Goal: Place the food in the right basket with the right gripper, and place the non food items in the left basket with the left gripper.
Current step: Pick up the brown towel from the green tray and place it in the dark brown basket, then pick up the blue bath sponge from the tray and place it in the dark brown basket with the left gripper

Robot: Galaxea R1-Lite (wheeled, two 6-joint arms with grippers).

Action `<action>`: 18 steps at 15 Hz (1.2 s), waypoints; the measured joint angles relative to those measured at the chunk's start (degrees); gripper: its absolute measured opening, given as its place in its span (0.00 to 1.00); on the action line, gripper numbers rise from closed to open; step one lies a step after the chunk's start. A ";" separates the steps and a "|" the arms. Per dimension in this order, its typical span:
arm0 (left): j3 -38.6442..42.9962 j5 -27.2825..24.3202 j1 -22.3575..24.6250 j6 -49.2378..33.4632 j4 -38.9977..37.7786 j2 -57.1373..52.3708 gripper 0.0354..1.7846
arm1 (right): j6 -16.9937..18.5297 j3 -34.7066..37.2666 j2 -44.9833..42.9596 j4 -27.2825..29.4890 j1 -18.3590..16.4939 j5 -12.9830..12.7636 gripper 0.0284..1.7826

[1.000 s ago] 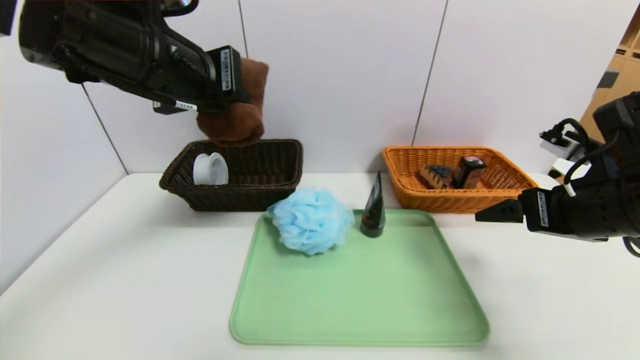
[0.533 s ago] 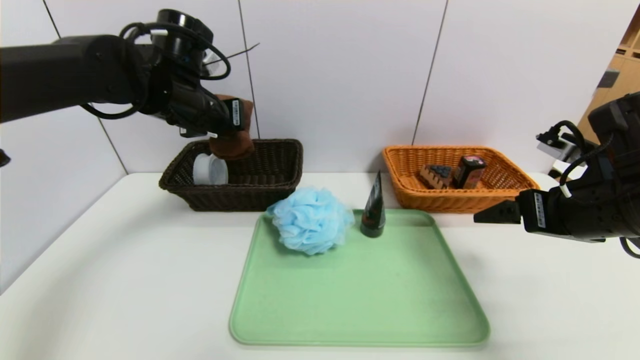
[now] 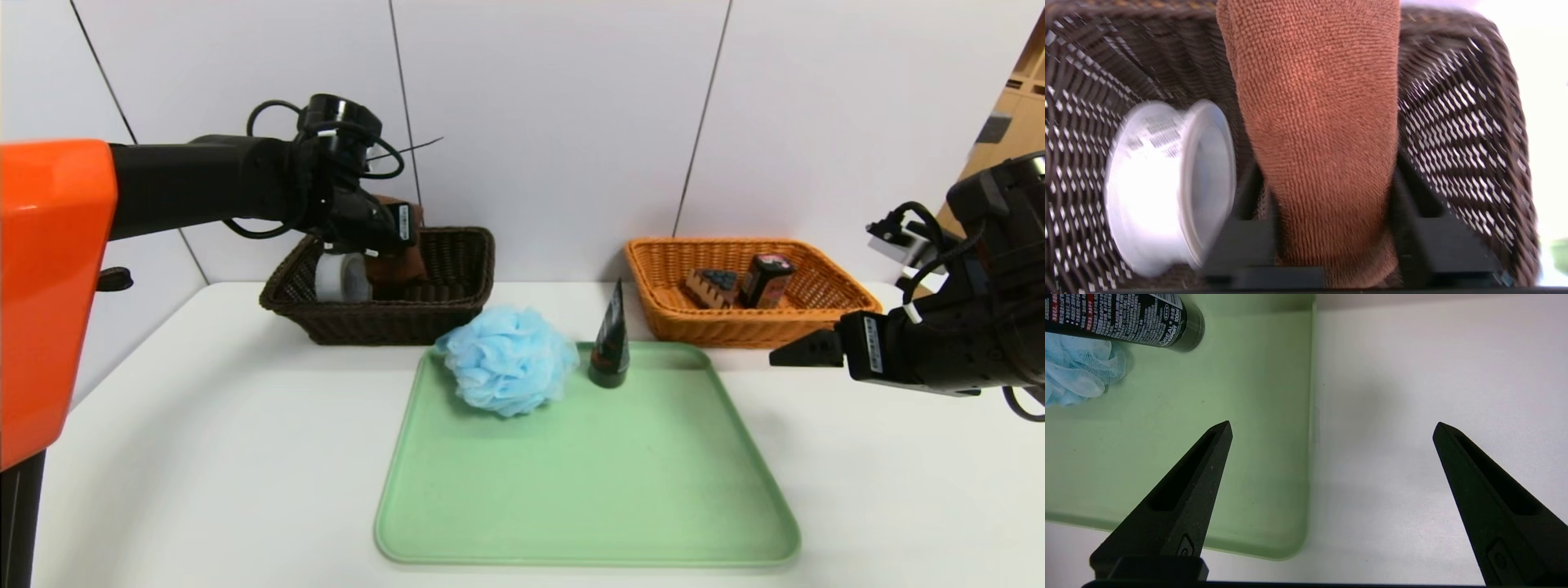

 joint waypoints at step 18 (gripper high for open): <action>0.02 11.52 -22.41 -19.76 31.16 -14.97 0.91 | 0.02 1.46 1.33 0.00 0.49 0.11 0.96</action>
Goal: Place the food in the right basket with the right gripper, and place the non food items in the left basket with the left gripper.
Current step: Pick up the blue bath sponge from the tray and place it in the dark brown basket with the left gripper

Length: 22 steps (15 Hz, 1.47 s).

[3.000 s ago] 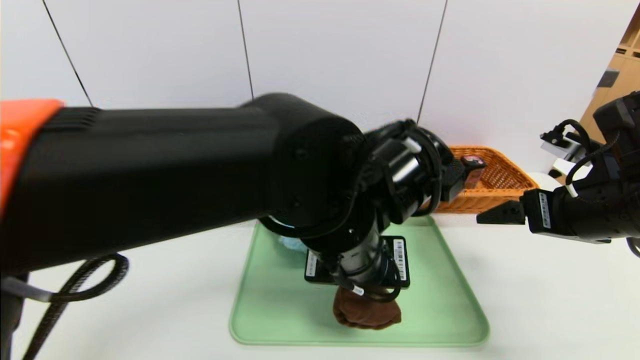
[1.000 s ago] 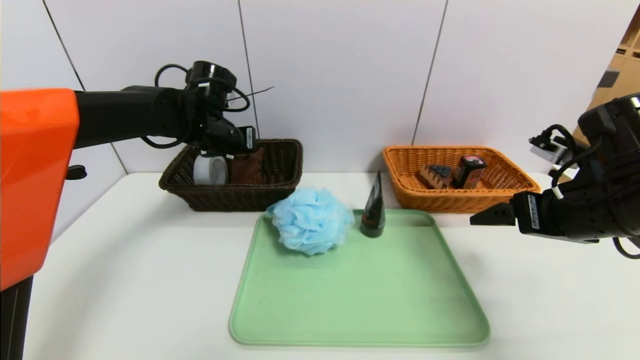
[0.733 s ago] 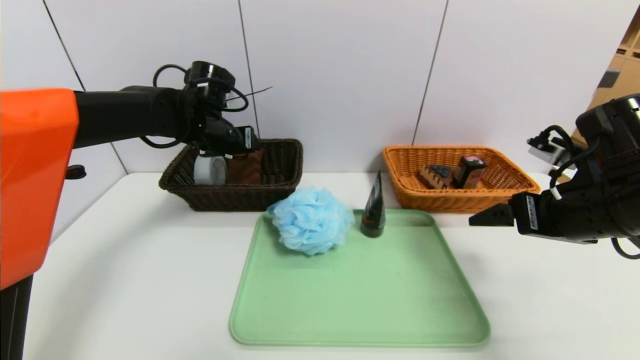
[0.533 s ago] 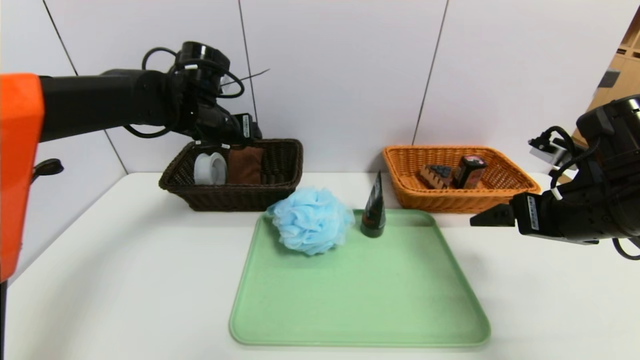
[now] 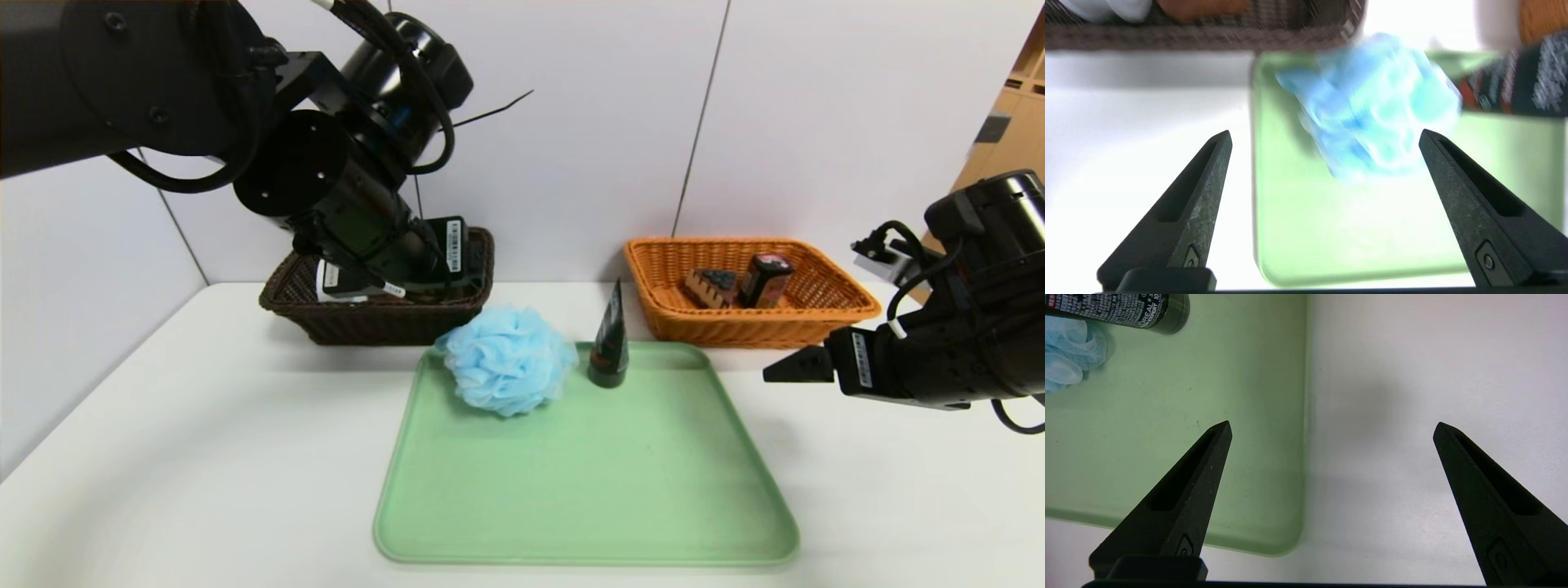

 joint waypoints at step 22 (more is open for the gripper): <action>0.02 0.22 -4.44 -4.17 -7.86 15.66 0.94 | 0.41 1.21 1.46 0.02 3.15 -0.55 0.96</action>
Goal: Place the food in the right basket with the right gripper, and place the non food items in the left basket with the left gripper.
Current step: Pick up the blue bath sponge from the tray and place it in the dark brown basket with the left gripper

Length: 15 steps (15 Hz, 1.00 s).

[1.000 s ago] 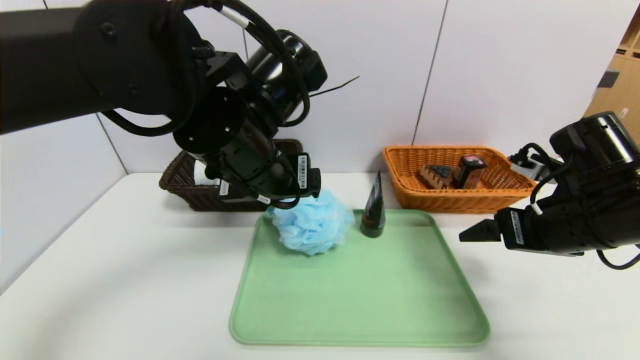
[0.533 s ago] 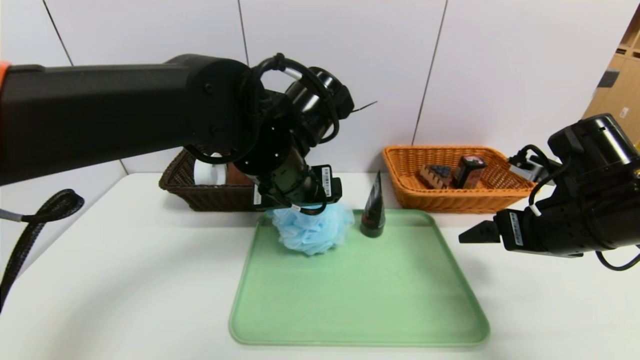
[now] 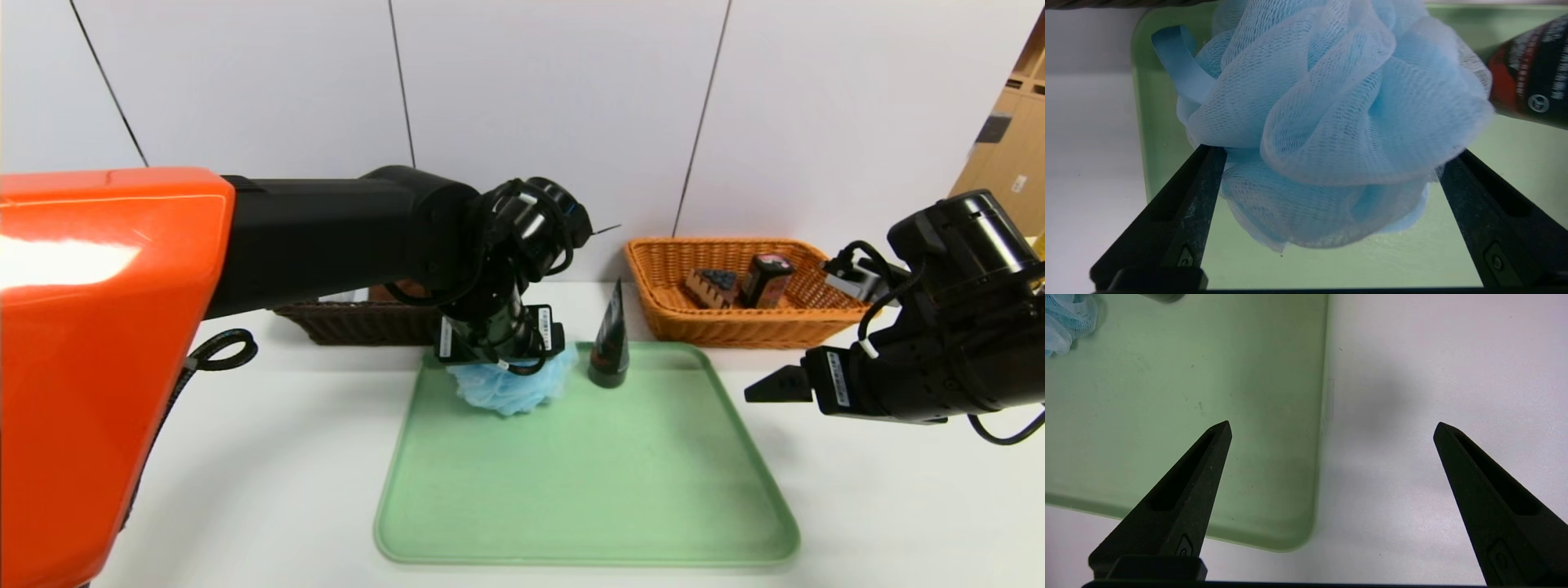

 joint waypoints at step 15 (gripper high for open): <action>0.04 -0.23 1.63 0.32 -1.73 4.57 0.94 | 0.16 0.52 -0.48 0.09 0.15 0.09 0.96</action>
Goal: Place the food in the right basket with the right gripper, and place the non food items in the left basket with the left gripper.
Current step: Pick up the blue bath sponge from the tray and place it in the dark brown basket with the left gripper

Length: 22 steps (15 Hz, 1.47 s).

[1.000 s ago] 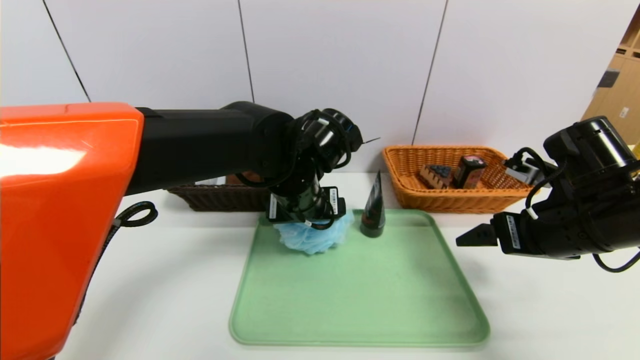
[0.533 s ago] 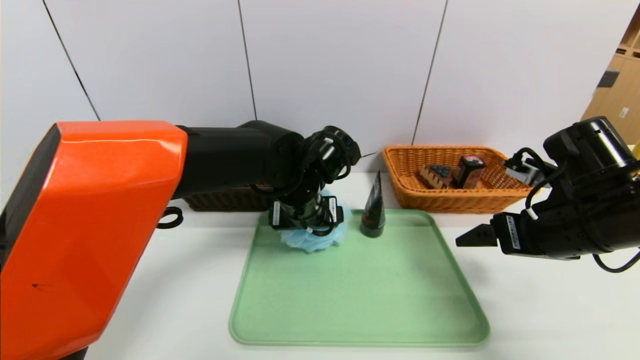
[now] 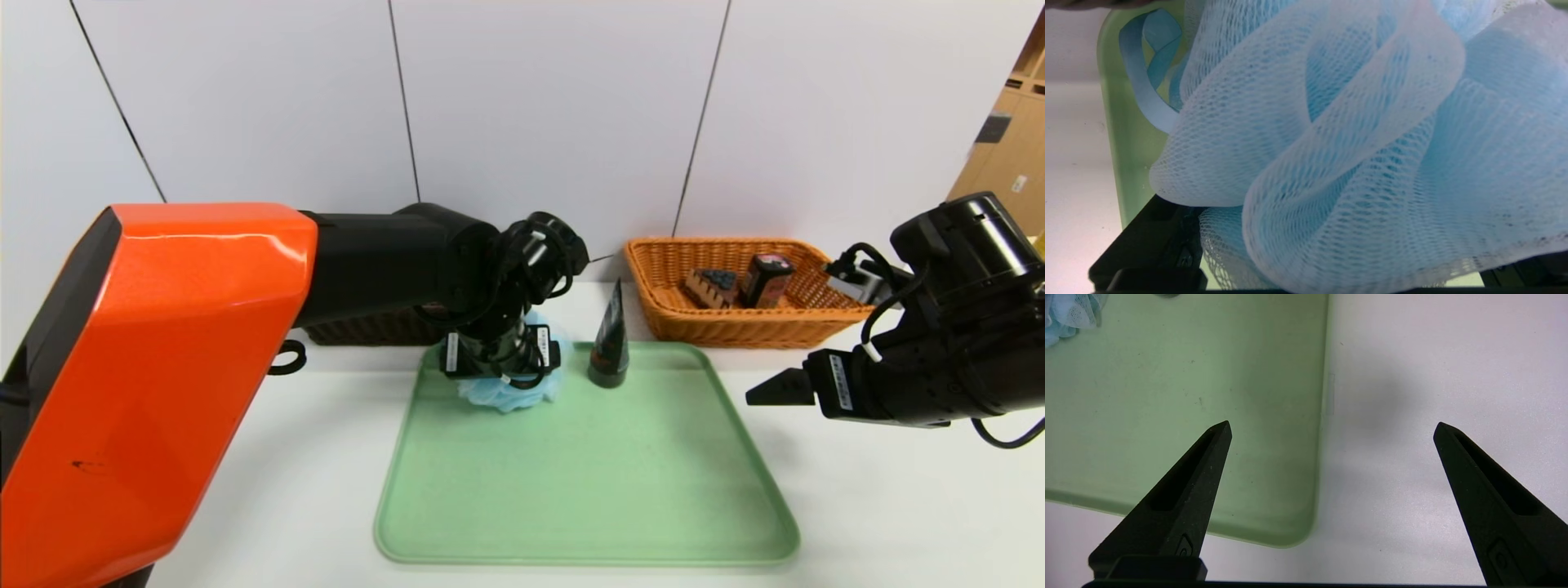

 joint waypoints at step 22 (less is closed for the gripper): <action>0.93 -12.68 -0.34 0.32 11.63 -17.73 0.12 | -0.07 1.72 -1.51 -0.09 -0.30 0.35 0.96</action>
